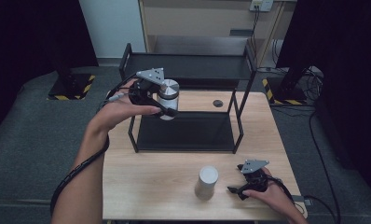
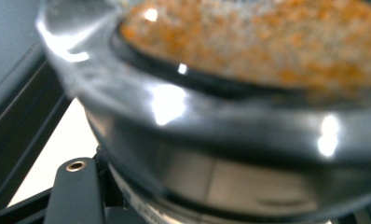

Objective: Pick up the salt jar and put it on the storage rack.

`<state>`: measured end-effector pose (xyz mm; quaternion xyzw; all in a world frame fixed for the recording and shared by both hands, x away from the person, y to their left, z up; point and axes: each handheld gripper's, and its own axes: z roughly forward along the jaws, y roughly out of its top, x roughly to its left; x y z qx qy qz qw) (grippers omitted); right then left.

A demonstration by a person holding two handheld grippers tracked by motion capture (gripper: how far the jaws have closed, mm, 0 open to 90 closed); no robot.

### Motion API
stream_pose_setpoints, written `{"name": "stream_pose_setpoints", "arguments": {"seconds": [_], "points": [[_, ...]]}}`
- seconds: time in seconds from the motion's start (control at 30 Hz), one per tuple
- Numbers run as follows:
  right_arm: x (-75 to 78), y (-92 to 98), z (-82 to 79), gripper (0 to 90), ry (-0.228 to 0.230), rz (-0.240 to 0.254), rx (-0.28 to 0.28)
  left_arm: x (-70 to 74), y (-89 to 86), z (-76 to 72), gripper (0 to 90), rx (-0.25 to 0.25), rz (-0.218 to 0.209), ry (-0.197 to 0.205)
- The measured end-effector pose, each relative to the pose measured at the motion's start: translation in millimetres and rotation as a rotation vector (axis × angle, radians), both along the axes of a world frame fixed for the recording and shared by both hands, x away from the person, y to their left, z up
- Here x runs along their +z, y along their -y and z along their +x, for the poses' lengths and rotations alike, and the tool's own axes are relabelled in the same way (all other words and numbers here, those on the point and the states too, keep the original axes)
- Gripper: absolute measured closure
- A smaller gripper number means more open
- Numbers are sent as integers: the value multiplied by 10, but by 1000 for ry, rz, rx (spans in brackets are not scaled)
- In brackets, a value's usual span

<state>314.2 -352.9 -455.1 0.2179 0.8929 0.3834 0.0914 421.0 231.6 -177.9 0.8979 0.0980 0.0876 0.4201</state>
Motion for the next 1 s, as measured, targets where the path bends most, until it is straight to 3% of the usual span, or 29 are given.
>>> {"name": "stream_pose_setpoints", "arguments": {"seconds": [0.67, 0.9, 1.0], "points": [[2, 0, -2, 16, -2, 0, -1, 278, -38, 116, 298, 59, -25, 17], [1, 0, -2, 16, -2, 0, -1, 336, -36, 73, 298, 126, -68, 26], [1, 0, -2, 16, -2, 0, -1, 425, 21, 28, 298, 164, -65, 33]]}}
